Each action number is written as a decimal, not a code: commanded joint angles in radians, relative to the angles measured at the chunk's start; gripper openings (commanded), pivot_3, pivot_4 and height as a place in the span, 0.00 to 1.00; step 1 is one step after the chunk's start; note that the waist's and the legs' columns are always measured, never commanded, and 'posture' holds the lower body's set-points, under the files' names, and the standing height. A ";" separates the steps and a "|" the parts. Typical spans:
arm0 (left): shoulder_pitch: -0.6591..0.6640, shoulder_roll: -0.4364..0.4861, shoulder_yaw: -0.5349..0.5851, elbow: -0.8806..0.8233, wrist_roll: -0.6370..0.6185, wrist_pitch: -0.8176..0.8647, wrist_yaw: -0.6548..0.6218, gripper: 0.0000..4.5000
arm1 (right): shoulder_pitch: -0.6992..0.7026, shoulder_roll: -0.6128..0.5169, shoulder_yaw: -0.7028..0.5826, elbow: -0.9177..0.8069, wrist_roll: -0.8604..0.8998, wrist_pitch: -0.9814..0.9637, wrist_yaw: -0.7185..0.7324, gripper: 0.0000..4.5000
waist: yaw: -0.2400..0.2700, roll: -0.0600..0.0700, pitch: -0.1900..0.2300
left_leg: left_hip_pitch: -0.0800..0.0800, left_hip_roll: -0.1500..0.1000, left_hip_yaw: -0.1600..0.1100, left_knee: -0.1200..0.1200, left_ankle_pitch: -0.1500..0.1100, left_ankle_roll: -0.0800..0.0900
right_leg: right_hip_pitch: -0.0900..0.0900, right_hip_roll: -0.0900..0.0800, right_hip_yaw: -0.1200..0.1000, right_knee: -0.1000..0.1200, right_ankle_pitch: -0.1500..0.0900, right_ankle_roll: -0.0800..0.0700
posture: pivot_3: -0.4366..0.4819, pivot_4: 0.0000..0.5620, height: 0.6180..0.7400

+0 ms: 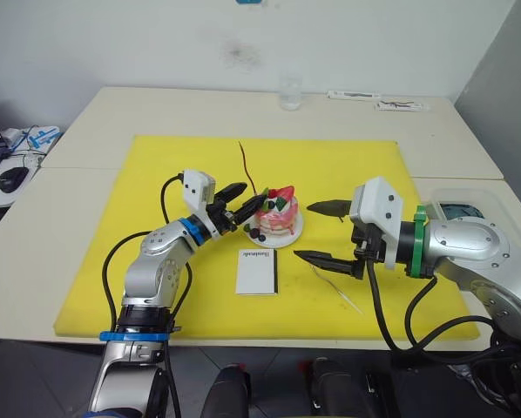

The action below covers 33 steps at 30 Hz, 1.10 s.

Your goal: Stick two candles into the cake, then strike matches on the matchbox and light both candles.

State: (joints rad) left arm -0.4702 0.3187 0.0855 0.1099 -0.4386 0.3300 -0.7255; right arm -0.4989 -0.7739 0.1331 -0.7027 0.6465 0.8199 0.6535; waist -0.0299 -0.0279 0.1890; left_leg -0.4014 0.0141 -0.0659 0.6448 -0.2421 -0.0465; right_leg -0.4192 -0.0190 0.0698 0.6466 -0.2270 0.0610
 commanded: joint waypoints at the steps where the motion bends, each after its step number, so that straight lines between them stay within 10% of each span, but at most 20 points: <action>1: 0.013 0.010 0.040 -0.096 -0.040 0.022 0.029 0.72 | -0.009 0.009 -0.025 -0.026 -0.002 -0.011 0.001 0.89 | 0.000 0.000 0.000 | 0.000 0.000 0.000 0.000 0.000 0.000 | 0.000 0.000 0.000 0.000 0.000 0.000 | 0.48 0.27 1.00; 14: 0.187 0.319 0.124 -0.427 -0.132 0.199 -0.081 0.72 | 0.086 -0.063 -0.138 -0.043 0.016 0.002 0.027 0.89 | -0.002 0.000 0.000 | 0.000 0.000 0.001 0.000 0.000 0.000 | 0.000 0.000 0.000 0.000 0.000 0.000 | 0.48 0.27 1.00; 20: 0.373 0.566 0.086 -0.639 -0.219 0.248 -0.336 1.00 | 0.271 -0.168 -0.226 -0.078 0.009 0.011 0.068 0.89 | 0.001 0.000 0.000 | 0.000 0.002 0.001 -0.002 0.000 0.000 | -0.001 0.000 0.000 0.000 -0.005 -0.008 | 0.48 0.27 1.00; 33: 0.364 0.519 -0.133 -0.770 -0.180 0.191 -0.358 1.00 | 0.541 -0.112 -0.086 -0.097 -0.179 -0.003 -0.083 0.89 | -0.002 0.000 0.000 | 0.003 0.003 0.004 0.000 0.000 0.000 | 0.000 0.000 0.001 0.000 -0.004 -0.007 | 0.48 0.27 1.00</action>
State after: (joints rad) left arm -0.0932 0.8411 -0.0500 -0.6331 -0.6164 0.5353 -1.0926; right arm 0.0403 -0.8885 0.0502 -0.7883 0.4911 0.8361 0.5898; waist -0.0321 -0.0280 0.1892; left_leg -0.3992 0.0171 -0.0617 0.6454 -0.2421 -0.0465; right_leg -0.4195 -0.0186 0.0703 0.6468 -0.2314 0.0540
